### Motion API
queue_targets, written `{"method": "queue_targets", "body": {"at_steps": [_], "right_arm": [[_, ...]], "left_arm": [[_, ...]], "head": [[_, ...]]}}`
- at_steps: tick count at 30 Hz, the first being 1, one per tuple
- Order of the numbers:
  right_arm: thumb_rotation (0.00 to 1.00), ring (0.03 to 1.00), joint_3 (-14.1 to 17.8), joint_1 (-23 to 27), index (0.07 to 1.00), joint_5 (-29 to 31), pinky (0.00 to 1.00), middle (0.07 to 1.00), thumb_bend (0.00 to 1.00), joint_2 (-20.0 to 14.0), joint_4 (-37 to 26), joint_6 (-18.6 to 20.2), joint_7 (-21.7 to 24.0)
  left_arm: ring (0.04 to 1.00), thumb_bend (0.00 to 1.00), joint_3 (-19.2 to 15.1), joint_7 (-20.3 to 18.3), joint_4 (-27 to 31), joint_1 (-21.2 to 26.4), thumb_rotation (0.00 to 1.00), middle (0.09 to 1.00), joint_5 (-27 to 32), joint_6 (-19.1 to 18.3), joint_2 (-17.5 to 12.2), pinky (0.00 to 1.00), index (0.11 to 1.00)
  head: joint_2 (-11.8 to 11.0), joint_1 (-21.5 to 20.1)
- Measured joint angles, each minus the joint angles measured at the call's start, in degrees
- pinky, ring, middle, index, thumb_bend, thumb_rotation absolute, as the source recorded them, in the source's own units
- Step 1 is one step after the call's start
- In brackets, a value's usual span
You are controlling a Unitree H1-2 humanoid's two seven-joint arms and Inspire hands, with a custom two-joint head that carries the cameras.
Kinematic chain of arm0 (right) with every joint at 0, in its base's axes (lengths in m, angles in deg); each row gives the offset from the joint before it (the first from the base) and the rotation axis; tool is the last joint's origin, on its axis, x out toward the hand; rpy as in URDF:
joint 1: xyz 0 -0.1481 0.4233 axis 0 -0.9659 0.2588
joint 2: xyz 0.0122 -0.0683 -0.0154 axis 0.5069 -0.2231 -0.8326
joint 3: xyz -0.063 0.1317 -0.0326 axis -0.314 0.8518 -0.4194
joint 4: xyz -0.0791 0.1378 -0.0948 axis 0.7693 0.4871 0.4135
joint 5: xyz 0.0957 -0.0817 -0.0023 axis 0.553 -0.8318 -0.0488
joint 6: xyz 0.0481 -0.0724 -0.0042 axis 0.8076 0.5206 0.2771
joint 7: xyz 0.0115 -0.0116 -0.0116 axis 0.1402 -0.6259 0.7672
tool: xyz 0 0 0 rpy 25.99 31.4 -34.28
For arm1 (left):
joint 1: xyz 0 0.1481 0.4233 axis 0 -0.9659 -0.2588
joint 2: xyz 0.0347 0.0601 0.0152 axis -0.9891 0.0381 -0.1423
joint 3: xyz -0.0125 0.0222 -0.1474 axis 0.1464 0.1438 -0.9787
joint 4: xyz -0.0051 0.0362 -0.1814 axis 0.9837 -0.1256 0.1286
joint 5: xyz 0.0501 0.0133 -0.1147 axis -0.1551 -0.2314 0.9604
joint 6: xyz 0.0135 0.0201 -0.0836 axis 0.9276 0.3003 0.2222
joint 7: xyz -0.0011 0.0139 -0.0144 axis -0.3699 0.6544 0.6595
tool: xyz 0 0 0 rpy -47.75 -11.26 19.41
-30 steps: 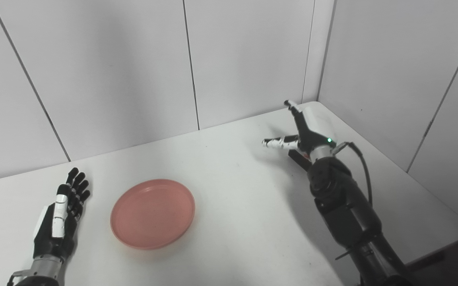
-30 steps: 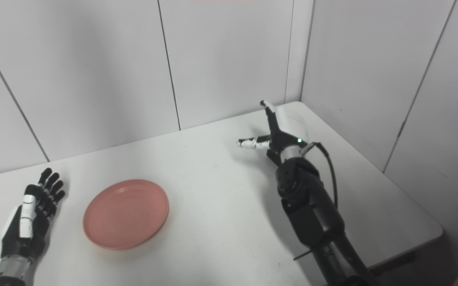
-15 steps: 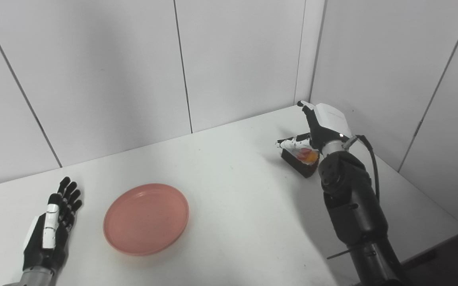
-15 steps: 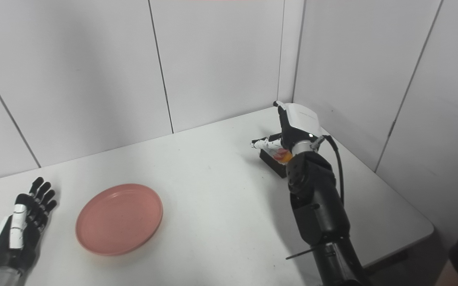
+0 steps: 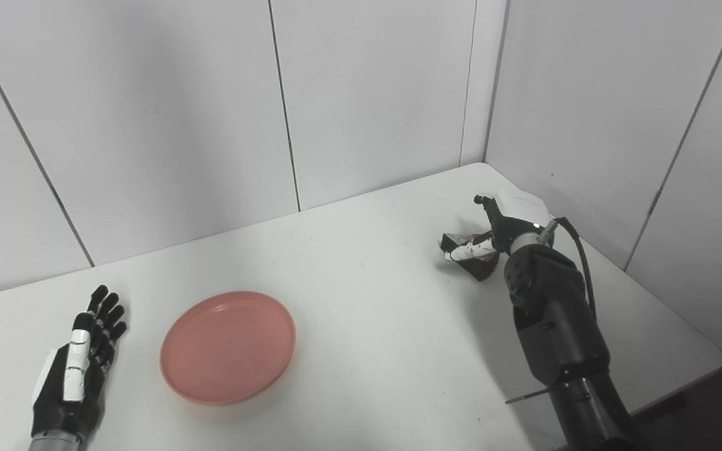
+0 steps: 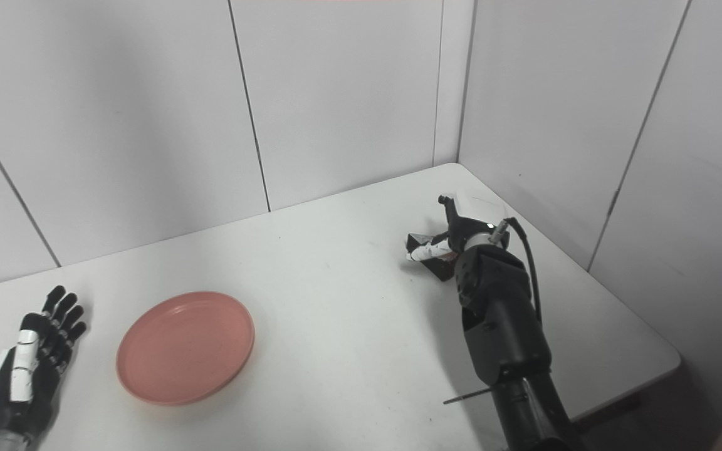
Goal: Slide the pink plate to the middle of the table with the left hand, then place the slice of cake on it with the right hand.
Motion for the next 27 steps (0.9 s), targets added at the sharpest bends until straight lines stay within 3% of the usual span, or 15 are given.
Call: {"method": "queue_targets", "body": {"at_steps": [8,11,17,21,22,27], "right_arm": [[0.33,0.795,-1.93,-0.17,0.857,3.52,0.64,0.833,0.84,-0.62,5.35,0.00,-5.26],[0.29,0.733,-2.24,-0.44,0.842,4.95,0.55,0.793,0.83,-0.63,6.03,0.00,-7.43],[0.25,0.736,-3.89,-1.68,0.804,7.32,0.57,0.796,0.81,-1.43,8.20,-0.01,-10.80],[0.16,0.541,-4.81,-1.71,0.789,9.50,0.40,0.659,0.79,-2.55,9.02,0.00,-12.40],[0.08,0.440,-4.96,-1.71,0.783,10.08,0.32,0.563,0.68,-2.68,9.07,0.00,-12.90],[0.00,0.213,-5.69,-1.67,0.740,12.84,0.14,0.473,0.57,-3.62,9.83,-0.01,-15.77]], "left_arm": [[1.000,0.62,0.12,-0.02,0.45,-0.23,1.00,1.000,-0.01,-0.21,0.10,1.00,1.000],[1.000,0.64,0.26,-0.02,0.57,-0.24,1.00,1.000,-0.23,-0.22,0.14,1.00,1.000],[1.000,0.63,0.22,-0.02,0.67,-0.27,1.00,1.000,-0.76,-0.17,0.41,1.00,1.000],[1.000,0.63,0.28,-0.05,0.97,-0.38,1.00,1.000,-0.80,-0.16,0.53,1.00,1.000],[1.000,0.63,0.30,-0.03,1.13,-0.49,1.00,1.000,-0.84,-0.16,0.55,1.00,1.000],[1.000,0.63,0.29,0.04,1.41,-0.55,1.00,1.000,-1.00,-0.15,1.08,1.00,1.000]], "head": [[0.53,0.44],[0.79,0.79],[1.06,1.14],[1.23,1.58],[1.23,1.76],[1.41,2.11]]}}
